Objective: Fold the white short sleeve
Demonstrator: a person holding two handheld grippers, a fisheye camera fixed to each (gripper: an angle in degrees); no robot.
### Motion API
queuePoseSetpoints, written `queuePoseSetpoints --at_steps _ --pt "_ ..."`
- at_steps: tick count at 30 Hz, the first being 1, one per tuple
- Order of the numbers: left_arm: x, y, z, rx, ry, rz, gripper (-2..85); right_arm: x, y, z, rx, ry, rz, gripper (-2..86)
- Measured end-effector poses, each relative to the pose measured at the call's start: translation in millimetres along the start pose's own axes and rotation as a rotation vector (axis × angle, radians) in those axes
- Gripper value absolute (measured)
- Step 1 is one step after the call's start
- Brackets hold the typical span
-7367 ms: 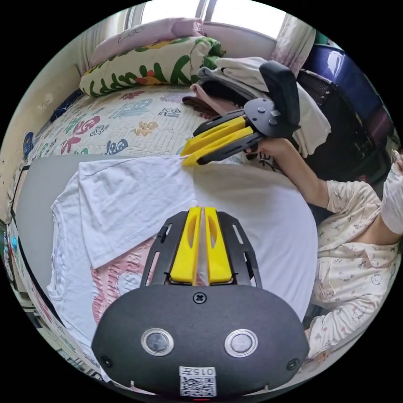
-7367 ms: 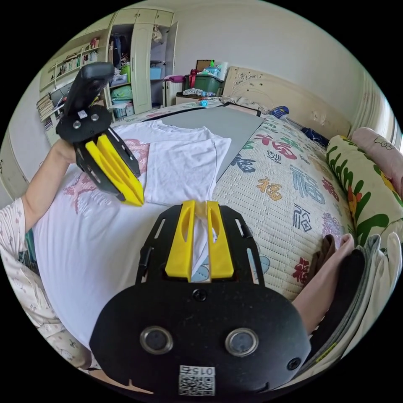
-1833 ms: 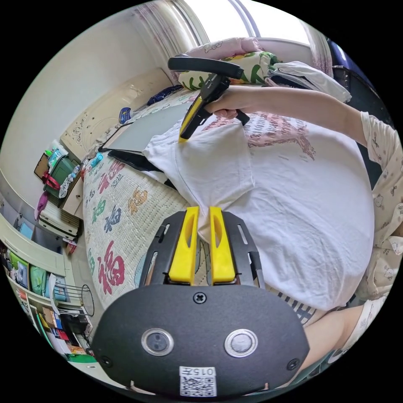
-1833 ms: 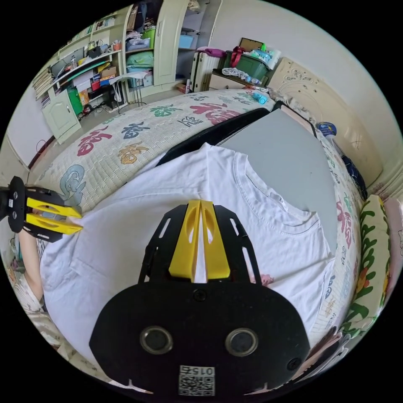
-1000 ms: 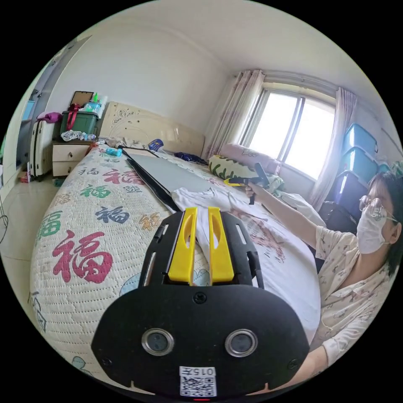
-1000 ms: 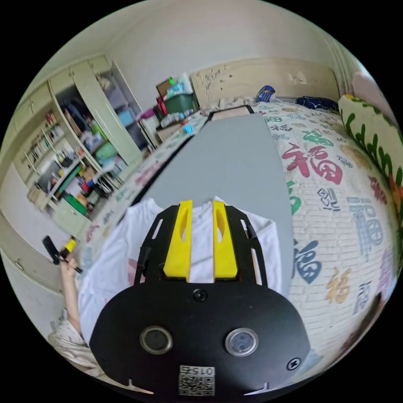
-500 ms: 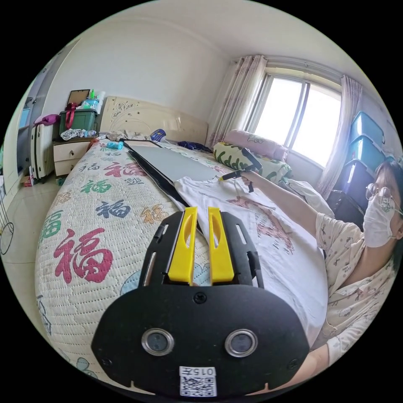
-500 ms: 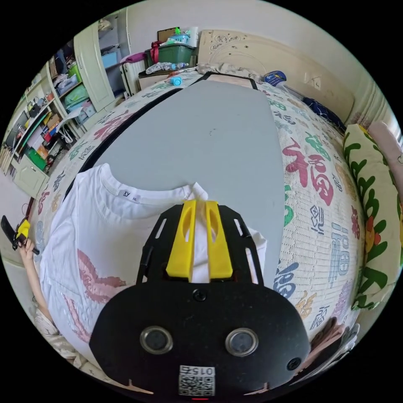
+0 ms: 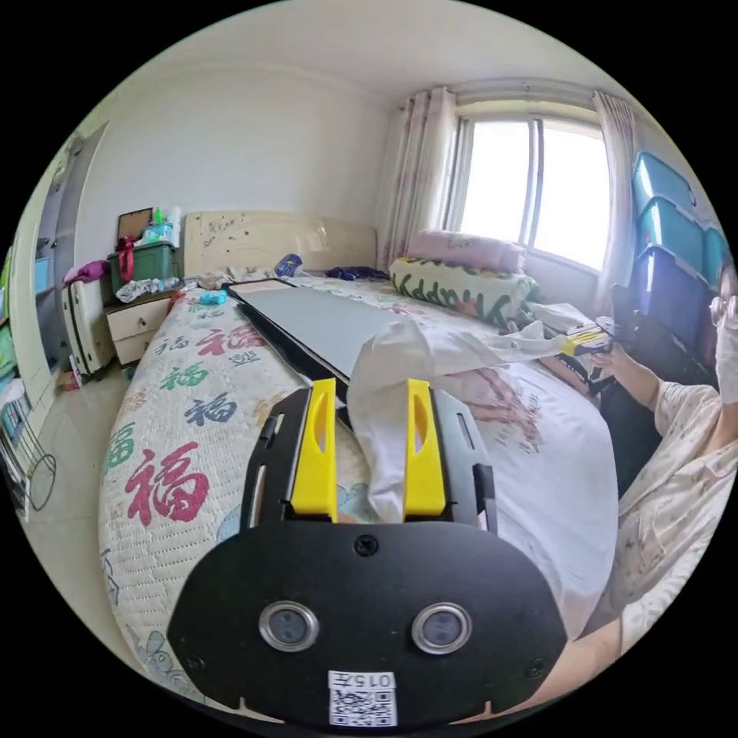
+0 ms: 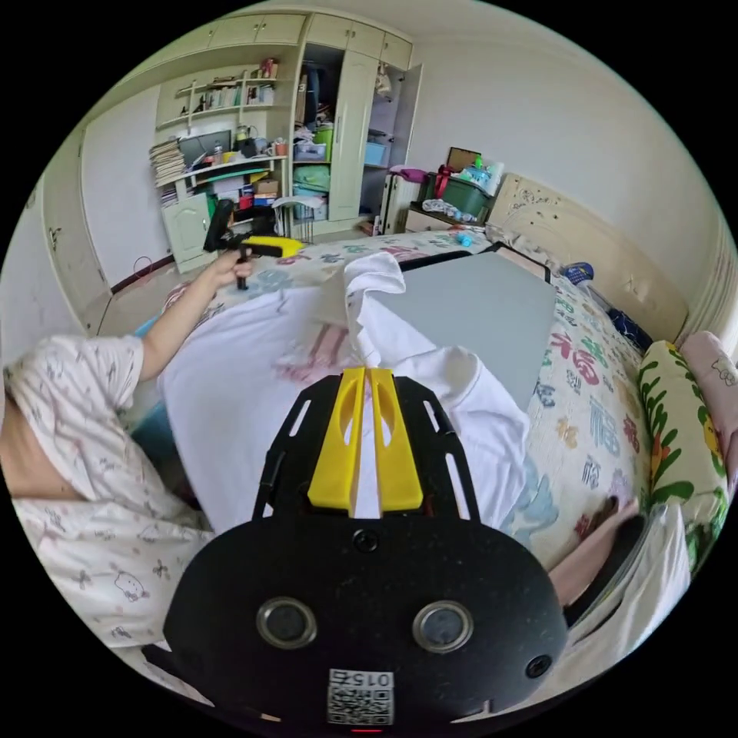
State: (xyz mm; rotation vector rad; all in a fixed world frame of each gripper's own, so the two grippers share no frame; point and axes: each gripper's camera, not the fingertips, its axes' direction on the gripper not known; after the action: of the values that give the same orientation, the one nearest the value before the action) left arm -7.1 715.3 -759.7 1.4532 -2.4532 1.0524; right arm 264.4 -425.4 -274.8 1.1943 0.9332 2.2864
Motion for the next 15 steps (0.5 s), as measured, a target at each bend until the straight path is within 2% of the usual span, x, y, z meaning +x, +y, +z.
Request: queuePoseSetpoints --at_steps 2,3,4,5,8,10,15 --pt "81 -52 3 -0.095 0.036 0.120 14.7 -48 98 -19 -0.018 -0.017 0.008 -0.4" --pt "110 -63 1 -0.105 0.039 0.181 15.1 -54 118 -21 -0.020 -0.030 0.020 -0.4" --pt "171 -80 -2 -0.127 0.044 0.320 15.2 -63 153 -21 -0.028 -0.061 0.038 -0.3" --pt "231 -91 -1 -0.157 0.018 0.461 14.8 -68 182 -17 -0.047 -0.073 0.044 -0.2" --pt "346 -115 14 -0.215 -0.081 0.700 13.5 -68 238 -22 0.027 -0.061 0.057 0.9" --pt "379 -137 32 -0.265 -0.116 0.733 13.9 -63 257 -27 0.044 -0.081 0.046 5.6" --pt "383 -196 84 -0.432 -0.037 0.586 16.2 -61 284 -39 0.026 -0.043 -0.055 11.8"
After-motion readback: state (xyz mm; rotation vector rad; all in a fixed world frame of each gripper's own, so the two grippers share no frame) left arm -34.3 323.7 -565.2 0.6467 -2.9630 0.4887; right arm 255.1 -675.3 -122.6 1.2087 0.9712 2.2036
